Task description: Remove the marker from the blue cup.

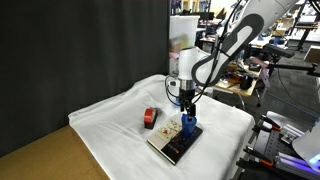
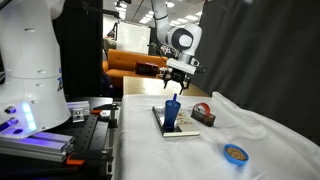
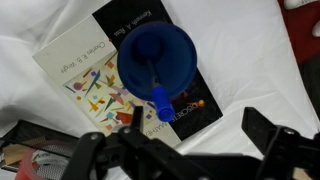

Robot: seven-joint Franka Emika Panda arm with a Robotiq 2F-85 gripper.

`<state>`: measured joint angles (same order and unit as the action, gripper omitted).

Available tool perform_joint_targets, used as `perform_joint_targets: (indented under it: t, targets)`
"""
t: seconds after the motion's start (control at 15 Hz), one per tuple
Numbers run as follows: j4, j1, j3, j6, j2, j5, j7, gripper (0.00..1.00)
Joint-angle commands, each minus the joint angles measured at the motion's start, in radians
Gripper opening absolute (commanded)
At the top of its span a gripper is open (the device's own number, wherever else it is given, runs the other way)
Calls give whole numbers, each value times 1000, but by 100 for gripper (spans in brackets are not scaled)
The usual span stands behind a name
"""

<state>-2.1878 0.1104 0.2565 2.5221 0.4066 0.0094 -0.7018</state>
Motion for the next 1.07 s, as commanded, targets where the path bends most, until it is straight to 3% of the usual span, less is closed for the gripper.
perform_joint_targets:
  t: [0.0,0.6,1.0]
  targets:
    - [2,-11,11,-2,2,-8,6,100]
    - [26,-25,26,14,38,10,-33,100]
    - [104,-19,34,19,113,-7,-55,100]
